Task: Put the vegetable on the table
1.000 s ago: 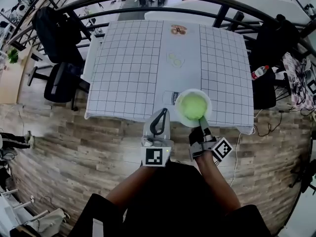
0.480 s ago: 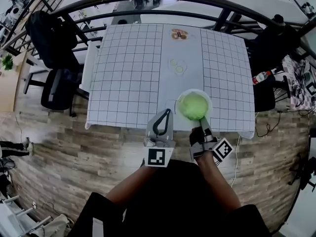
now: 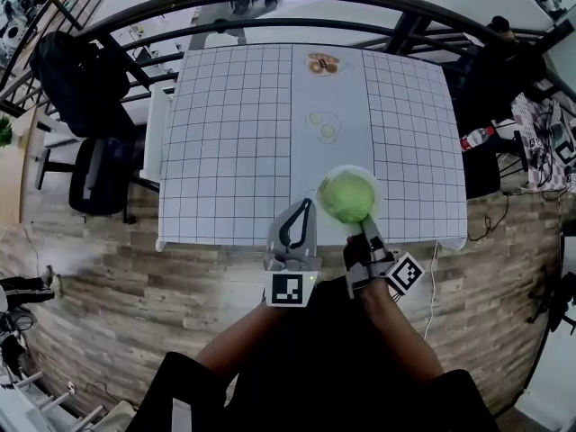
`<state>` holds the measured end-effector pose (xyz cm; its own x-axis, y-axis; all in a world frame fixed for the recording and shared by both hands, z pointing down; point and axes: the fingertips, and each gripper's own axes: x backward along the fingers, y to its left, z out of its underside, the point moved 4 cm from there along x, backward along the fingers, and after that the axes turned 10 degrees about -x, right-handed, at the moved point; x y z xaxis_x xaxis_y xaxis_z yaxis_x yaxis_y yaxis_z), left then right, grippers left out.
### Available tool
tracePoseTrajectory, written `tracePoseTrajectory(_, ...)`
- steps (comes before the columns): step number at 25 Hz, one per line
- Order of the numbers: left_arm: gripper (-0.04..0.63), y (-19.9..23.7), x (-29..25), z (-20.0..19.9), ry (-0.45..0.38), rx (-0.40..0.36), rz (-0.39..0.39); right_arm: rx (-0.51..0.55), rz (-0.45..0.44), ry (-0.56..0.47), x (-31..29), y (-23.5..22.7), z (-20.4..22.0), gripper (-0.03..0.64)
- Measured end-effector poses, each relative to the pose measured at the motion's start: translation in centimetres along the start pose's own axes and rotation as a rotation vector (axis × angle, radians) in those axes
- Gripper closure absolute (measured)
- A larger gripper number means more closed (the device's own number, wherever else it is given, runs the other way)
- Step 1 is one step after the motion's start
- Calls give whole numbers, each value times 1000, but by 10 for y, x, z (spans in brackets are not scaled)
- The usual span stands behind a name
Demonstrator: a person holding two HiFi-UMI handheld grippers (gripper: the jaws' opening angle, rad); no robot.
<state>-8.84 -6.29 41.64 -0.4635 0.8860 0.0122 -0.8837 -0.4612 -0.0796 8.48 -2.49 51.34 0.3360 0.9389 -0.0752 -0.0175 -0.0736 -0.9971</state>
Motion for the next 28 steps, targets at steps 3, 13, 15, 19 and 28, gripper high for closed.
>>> tracePoseTrajectory(3, 588, 3, -8, 5, 8, 1, 3, 2, 6, -5, -3, -2, -4, 593)
tracePoseTrajectory(13, 588, 7, -29, 8, 19, -99, 16, 44, 3, 3, -29, -32, -30, 592)
tracePoseTrajectory(15, 588, 7, -34, 13, 39, -55, -5, 62, -9, 28, -38, -41, -35, 592)
tracePoseTrajectory(19, 588, 10, -43, 14, 54, -37, -36, 45, -9, 57, -53, -57, -45, 592)
tracePoseTrajectory(28, 588, 12, -74, 42, 124, -17, -67, 50, 24, 105, -88, -92, -68, 591)
